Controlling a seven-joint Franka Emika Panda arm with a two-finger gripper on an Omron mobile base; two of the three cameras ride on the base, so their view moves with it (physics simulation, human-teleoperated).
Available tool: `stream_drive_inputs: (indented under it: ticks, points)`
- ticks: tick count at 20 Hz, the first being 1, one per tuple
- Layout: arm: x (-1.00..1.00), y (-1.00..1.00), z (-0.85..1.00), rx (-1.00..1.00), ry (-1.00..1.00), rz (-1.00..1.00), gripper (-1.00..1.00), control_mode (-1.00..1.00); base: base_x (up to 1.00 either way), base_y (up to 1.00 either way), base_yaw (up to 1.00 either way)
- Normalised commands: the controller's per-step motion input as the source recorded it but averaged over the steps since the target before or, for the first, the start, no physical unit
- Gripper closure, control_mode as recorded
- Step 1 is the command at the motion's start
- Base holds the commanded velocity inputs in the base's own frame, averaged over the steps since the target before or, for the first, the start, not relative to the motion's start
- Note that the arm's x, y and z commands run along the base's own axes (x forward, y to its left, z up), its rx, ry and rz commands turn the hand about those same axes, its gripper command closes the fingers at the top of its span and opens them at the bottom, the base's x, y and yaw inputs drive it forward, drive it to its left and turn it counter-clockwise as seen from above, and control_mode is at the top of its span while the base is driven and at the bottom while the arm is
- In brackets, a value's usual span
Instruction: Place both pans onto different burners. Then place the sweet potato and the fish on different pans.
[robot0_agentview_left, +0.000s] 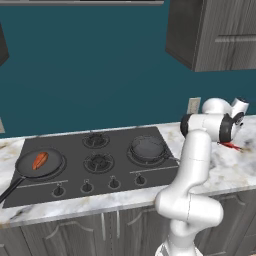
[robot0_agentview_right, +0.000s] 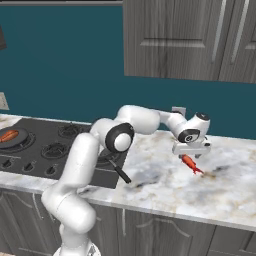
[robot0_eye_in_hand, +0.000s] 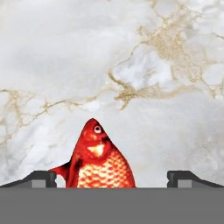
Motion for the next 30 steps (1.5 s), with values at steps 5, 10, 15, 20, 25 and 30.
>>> stream_drive_inputs:
  ticks: [5,10,15,20,25,30]
  points:
    - [0.13,0.0,-0.32,0.0,0.05,0.0,-1.0,-1.0,0.0,0.0,0.0]
    - [0.03,0.0,-0.28,0.0,0.05,0.0,1.0,-1.0,0.0,0.0,0.0]
    - [-0.02,0.0,-0.14,0.03,0.02,0.0,1.0,-1.0,0.0,0.0,0.0]
    - [-0.2,0.0,0.03,0.04,0.0,0.0,1.0,-1.0,0.0,0.0,0.0]
    - [-0.17,0.06,0.23,0.01,-0.02,0.02,1.0,-1.0,0.0,0.0,0.0]
    - [-0.33,0.35,0.28,0.0,-0.06,0.07,1.0,-1.0,0.0,0.0,0.0]
